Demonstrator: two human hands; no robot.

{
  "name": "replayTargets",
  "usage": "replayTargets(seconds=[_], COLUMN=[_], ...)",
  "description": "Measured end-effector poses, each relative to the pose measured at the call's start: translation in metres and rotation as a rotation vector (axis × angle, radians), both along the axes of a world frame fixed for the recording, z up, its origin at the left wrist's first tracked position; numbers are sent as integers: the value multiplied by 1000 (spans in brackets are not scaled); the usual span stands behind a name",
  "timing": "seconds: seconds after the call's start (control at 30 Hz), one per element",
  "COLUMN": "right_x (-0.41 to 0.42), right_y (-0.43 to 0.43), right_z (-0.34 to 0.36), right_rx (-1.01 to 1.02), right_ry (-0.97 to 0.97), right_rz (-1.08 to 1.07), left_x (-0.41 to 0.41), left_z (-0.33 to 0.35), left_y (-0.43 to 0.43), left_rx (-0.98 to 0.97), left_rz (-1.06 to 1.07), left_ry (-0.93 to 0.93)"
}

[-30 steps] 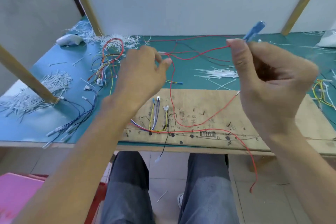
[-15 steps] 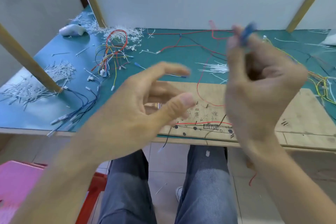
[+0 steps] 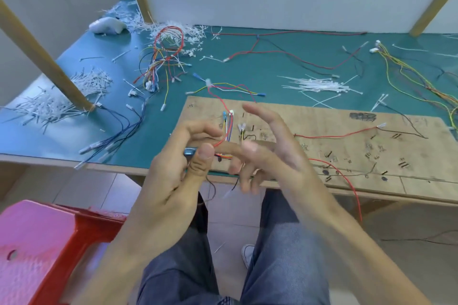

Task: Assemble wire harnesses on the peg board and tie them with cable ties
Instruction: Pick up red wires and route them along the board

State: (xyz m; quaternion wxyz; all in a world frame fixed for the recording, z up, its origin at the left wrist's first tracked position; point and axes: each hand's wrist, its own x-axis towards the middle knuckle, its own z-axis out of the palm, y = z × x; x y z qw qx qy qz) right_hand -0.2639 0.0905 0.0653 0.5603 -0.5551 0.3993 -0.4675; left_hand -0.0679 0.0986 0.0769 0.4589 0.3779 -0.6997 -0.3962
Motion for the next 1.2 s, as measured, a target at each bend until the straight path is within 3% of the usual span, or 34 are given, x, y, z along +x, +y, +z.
replayTargets(seconds=[0.13, 0.2, 0.33, 0.43, 0.53, 0.6, 0.73, 0.97, 1.2], right_x=[6, 18, 10, -2, -5, -11, -18, -27, -34], right_y=[-36, -47, -65, -70, -72, -73, -73, -67, -51], right_z=[-3, -3, 2, 1, -1, -5, -21, -45, -54], right_rx=[308, 293, 224, 154, 103, 86, 115, 59, 67], right_ry=[-78, -260, -567, -536, -485, -454, -356, -222, -218], right_rz=[206, 263, 333, 334, 276, 225, 63, -145, -199], left_x=[19, 23, 26, 34, 46, 48, 47, 34, 32], left_z=[1, -6, -23, -30, -34, -38, -57, -77, -80], left_y=[-4, -5, -1, 5, 8, 5, -18, -46, -49], left_rx=[125, 186, 357, 536, 591, 563, 421, 48, -1], left_rz=[-193, -191, 71, 170, 171, 217, 513, 661, 707], left_ry=[100, 108, 239, 280, 279, 276, 196, -375, -397])
